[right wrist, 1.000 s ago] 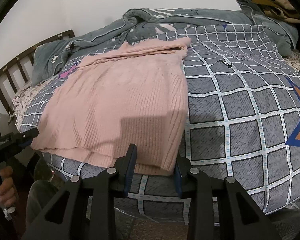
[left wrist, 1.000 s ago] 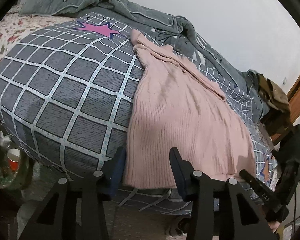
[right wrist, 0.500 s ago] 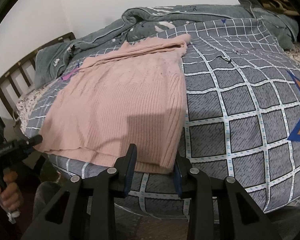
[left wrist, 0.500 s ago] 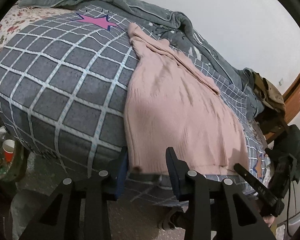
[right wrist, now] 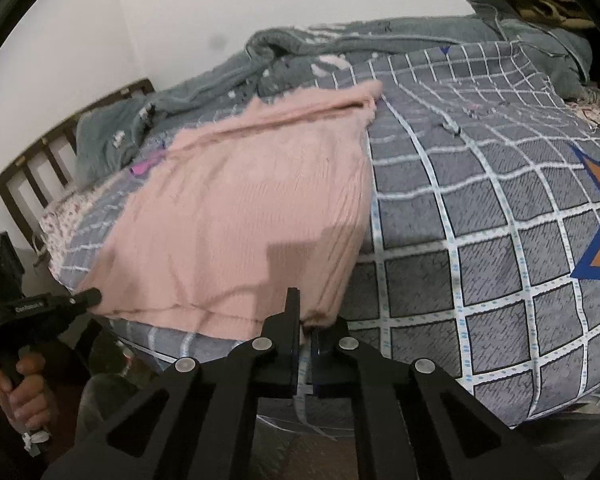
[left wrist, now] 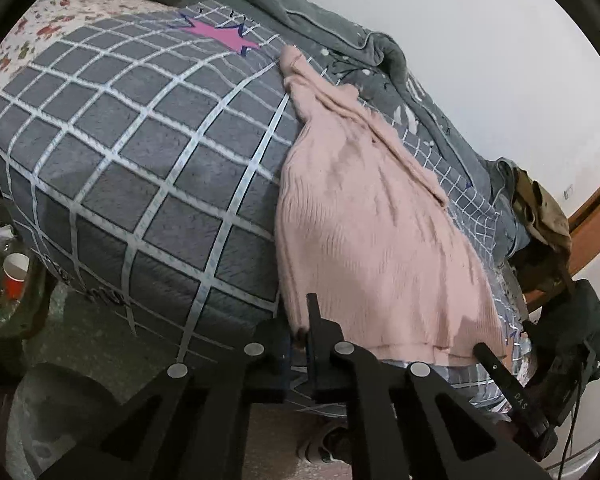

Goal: Fold small clothes
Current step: 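Grasp the sweater hem with the right gripper while the left gripper grasps it too, then lift the hem with both grippers and fold it over toward the collar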

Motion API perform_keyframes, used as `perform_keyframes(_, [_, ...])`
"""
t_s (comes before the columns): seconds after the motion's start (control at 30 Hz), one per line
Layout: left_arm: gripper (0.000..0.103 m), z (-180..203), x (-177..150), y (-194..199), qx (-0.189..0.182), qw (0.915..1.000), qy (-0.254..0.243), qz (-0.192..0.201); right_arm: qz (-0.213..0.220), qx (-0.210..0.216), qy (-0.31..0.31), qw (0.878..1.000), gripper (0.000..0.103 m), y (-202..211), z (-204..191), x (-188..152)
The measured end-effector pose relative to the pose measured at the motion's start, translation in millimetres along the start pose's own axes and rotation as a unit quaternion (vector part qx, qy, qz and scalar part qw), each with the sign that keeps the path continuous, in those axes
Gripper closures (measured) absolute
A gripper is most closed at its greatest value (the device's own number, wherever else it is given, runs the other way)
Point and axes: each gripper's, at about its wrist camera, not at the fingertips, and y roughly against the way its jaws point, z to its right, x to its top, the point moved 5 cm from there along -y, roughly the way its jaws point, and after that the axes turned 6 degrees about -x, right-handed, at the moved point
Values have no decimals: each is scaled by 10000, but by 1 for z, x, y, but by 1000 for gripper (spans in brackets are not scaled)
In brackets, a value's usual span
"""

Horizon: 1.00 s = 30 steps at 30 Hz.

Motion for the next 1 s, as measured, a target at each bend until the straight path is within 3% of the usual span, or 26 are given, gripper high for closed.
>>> perform_keyframes(0.27, [97,28,25,25,-248,9992,-204,218,248,598,-580,9962,99,24,2,21])
perform_keyframes(0.63, [98,75,80,56,-420,9954,-426,744,354,1315,-1417,9805,99,54,11,74])
perform_keyframes(1.0, [98,101,152,45,-371,9911,-428,1208,751,1760,-1663,9673,99,48,5,152])
